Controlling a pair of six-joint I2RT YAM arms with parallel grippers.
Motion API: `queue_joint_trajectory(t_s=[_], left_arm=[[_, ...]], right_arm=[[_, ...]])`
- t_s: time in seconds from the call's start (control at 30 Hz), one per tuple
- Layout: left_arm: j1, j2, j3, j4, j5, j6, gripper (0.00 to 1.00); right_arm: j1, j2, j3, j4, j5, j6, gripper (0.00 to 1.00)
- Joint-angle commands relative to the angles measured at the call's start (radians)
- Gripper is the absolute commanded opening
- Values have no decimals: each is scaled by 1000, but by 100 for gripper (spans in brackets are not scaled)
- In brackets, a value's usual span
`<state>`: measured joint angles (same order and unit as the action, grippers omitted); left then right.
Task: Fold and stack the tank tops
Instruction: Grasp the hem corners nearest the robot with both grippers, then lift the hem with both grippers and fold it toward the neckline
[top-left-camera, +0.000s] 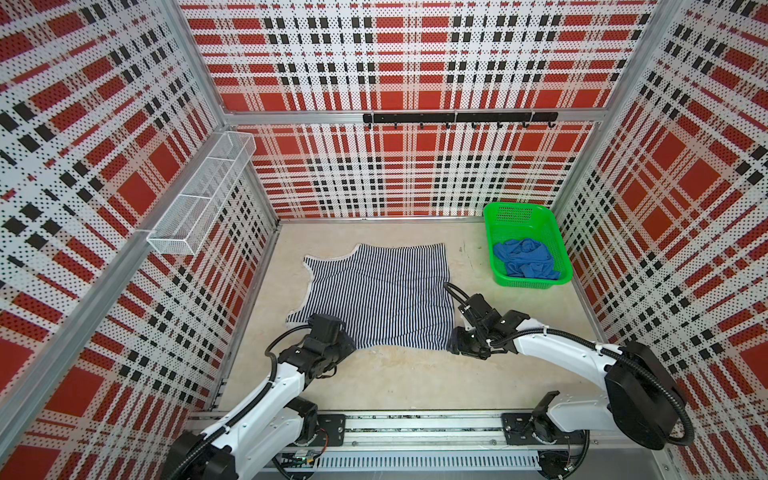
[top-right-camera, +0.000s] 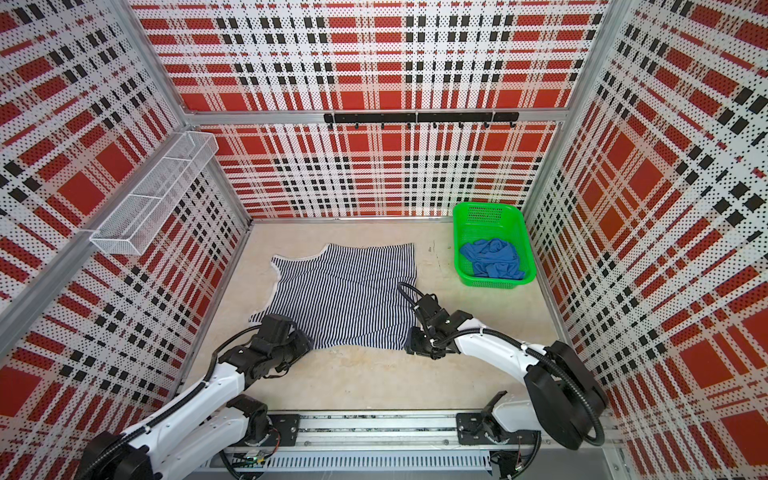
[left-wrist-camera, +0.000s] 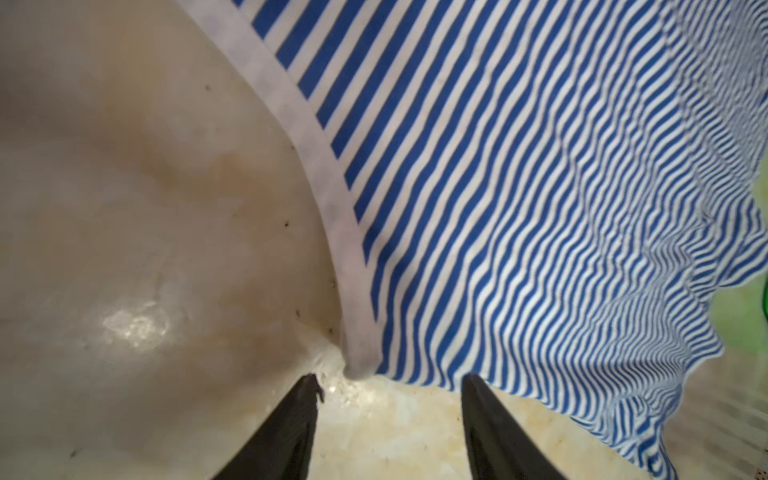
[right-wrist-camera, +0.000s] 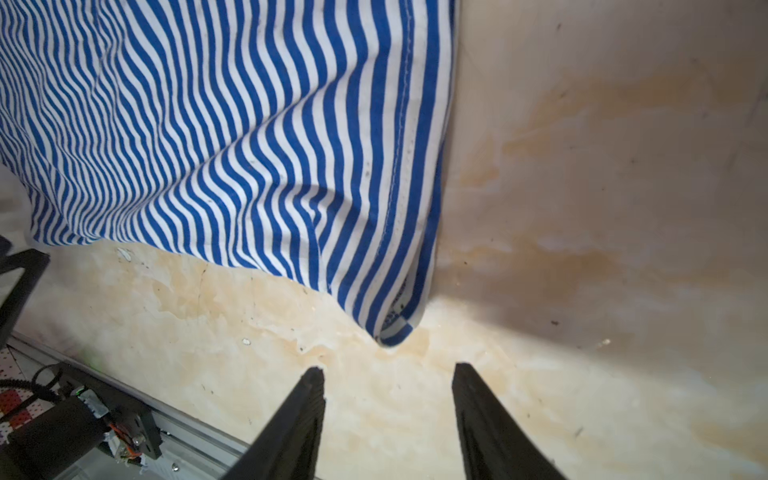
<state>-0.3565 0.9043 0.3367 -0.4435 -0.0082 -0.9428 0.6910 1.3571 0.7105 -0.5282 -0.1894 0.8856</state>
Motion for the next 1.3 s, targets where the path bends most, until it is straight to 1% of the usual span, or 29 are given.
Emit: queue_joint_trajectory(t_s=[0.0, 0.23, 0.37, 0.5, 0.53, 0.57, 0.63, 0.7, 0.77, 0.8, 0.83, 0.93, 1.07, 1.27], left_arm=[[14, 19, -19, 89, -3, -13, 59], [37, 8, -60, 125, -2, -25, 57], [41, 8, -68, 128, 9, -30, 52], [39, -3, -79, 134, 15, -42, 43], [37, -7, -84, 137, 17, -44, 40], [36, -13, -85, 137, 19, -46, 35], [31, -20, -87, 137, 21, -47, 19], [27, -30, -88, 137, 24, -44, 6], [26, -41, -90, 138, 29, -45, 0], [26, -49, -91, 138, 33, -47, 0], [25, -62, -91, 136, 37, -49, 0], [22, -103, -88, 126, 29, -61, 0], [18, -134, -81, 106, 8, -72, 0], [2, -145, -39, 61, -9, -73, 0]], right_arm=[[6, 40, -12, 72, -5, 46, 53], [7, 86, -33, 116, 8, 79, 48], [7, 105, -50, 136, 16, 92, 44], [7, 121, -51, 143, 24, 99, 36], [6, 124, -47, 142, 28, 98, 33], [7, 127, -43, 134, 35, 97, 28], [7, 122, -34, 107, 51, 94, 20], [7, 109, -31, 83, 69, 94, 11], [7, 92, -29, 63, 86, 97, 5], [7, 87, -29, 51, 93, 97, 1], [7, 80, -29, 37, 100, 95, 0], [-6, 59, -40, 3, 116, 84, 0], [-29, 28, -53, -12, 106, 65, 0], [-34, 26, 18, -99, 49, -24, 0]])
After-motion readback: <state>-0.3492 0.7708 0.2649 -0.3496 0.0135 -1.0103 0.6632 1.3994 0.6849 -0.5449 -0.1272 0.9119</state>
